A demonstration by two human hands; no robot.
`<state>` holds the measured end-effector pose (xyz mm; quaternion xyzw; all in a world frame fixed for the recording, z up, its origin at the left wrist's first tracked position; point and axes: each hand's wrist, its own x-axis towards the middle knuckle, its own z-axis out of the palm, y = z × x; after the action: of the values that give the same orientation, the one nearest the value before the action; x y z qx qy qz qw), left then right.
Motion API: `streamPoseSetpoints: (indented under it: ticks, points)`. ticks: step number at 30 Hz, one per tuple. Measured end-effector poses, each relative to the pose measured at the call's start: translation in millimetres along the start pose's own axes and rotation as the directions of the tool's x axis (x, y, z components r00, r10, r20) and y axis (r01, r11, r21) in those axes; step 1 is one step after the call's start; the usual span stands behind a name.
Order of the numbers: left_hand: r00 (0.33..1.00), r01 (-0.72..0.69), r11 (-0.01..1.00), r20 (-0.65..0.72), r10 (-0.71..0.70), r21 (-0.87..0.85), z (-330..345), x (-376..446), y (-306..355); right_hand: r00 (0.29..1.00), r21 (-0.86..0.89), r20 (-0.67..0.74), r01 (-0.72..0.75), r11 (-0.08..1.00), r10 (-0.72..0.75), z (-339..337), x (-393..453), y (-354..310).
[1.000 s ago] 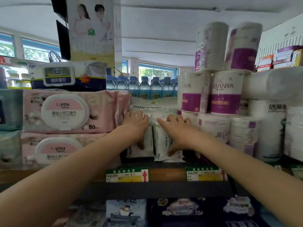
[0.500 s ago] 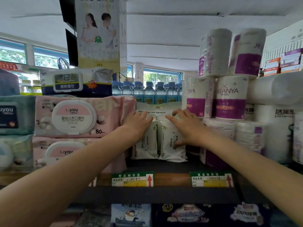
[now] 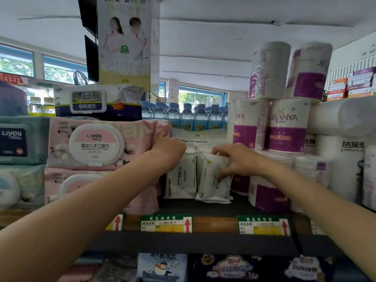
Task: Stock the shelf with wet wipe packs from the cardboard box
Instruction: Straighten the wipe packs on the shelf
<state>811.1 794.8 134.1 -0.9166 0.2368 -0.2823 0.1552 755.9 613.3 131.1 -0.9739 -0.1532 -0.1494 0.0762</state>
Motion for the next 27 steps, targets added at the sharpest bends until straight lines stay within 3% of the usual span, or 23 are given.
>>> streamPoseSetpoints:
  ticks: [4,7,13,18,21,25,27]
  points:
    - [0.984,-0.030,0.998,-0.172,0.038,0.048,-15,-5,-3,0.993,0.118,0.097,0.056,0.991,-0.068,-15,17,-29]
    - [0.992,-0.045,0.987,-0.106,0.062,0.156,-26,-14,-8,0.993,0.116,0.075,0.084,0.990,-0.094,-5,36,-48]
    - [0.993,-0.091,0.899,0.109,0.049,0.429,-20,-28,-6,0.987,-0.353,-0.119,0.061,0.934,-0.109,28,50,-49]
    - [0.990,-0.124,0.950,0.094,0.101,0.287,-22,-25,-3,0.981,-0.268,-0.184,0.012,0.963,-0.064,13,37,-28]
    - [0.977,-0.132,0.973,0.190,0.095,0.190,-16,-17,7,0.981,-0.262,-0.193,-0.046,0.964,-0.006,4,26,-11]
    - [0.944,0.034,0.998,0.331,-0.012,-0.061,-6,-1,13,0.990,-0.302,-0.030,-0.137,0.943,0.135,2,14,7]
    - [0.944,0.059,0.989,0.330,-0.011,-0.136,-5,2,14,0.991,-0.357,-0.045,-0.134,0.924,0.127,9,13,12]
